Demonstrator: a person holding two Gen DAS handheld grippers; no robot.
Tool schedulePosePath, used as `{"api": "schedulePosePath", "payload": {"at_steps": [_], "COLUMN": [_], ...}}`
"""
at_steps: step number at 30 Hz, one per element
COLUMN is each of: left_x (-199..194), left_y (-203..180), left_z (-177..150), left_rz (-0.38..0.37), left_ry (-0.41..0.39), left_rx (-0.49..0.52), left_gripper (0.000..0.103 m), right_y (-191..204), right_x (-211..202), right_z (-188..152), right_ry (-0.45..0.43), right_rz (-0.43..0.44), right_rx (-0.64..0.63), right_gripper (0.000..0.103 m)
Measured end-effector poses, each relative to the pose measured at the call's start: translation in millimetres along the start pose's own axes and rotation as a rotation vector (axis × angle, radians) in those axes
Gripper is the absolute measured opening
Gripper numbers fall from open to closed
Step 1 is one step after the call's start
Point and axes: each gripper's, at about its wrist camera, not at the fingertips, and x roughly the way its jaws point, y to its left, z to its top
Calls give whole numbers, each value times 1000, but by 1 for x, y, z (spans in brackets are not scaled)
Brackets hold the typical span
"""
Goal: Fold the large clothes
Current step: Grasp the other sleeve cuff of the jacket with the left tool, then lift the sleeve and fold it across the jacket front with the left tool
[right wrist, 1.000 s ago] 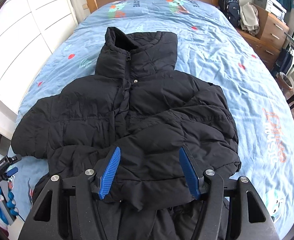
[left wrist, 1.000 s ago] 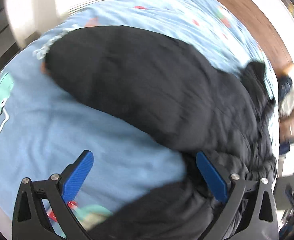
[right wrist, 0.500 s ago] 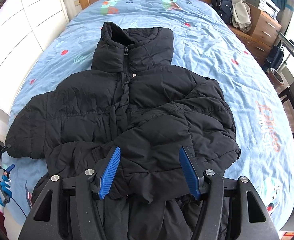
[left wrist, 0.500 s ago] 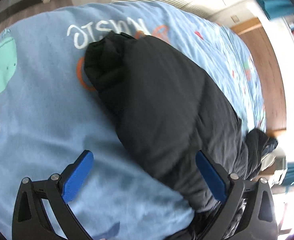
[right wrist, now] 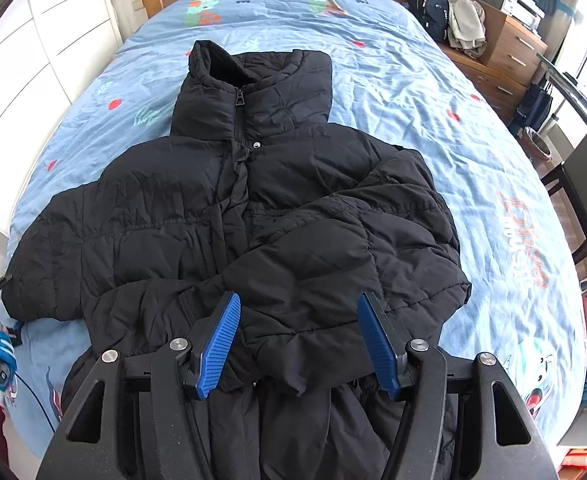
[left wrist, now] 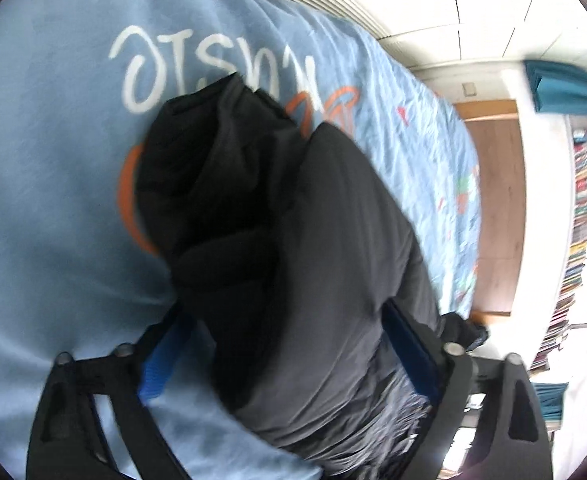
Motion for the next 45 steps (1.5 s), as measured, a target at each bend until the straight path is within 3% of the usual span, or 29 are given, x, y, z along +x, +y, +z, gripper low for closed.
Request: {"api": "schedulePosePath", "payload": {"at_steps": [4, 7, 10, 20, 28, 37, 45], "left_x": [5, 4, -4, -40, -66, -76, -52], "left_y": [-4, -12, -25, -90, -144, -215, -263], "left_z": [7, 7, 5, -13, -54, -125, -211], "left_rz": [-45, -63, -68, -89, -139, -174, -177], "left_ry": [14, 13, 6, -25, 4, 78, 198], "left_rx": [-28, -22, 9, 171, 290, 472, 645], "left_gripper": [45, 31, 24, 21, 21, 21, 21], "right_y": [-1, -3, -7, -32, -52, -74, -97], "right_x": [-4, -8, -14, -34, -50, -67, -72], "right_z": [0, 0, 1, 2, 3, 11, 13], "right_ry": [-5, -13, -21, -56, -80, -106, -124], "right_rz": [-1, -3, -2, 2, 19, 46, 55], "right_rx": [12, 16, 23, 70, 96, 98, 108], "right_gripper": [61, 61, 61, 61, 61, 61, 61]}}
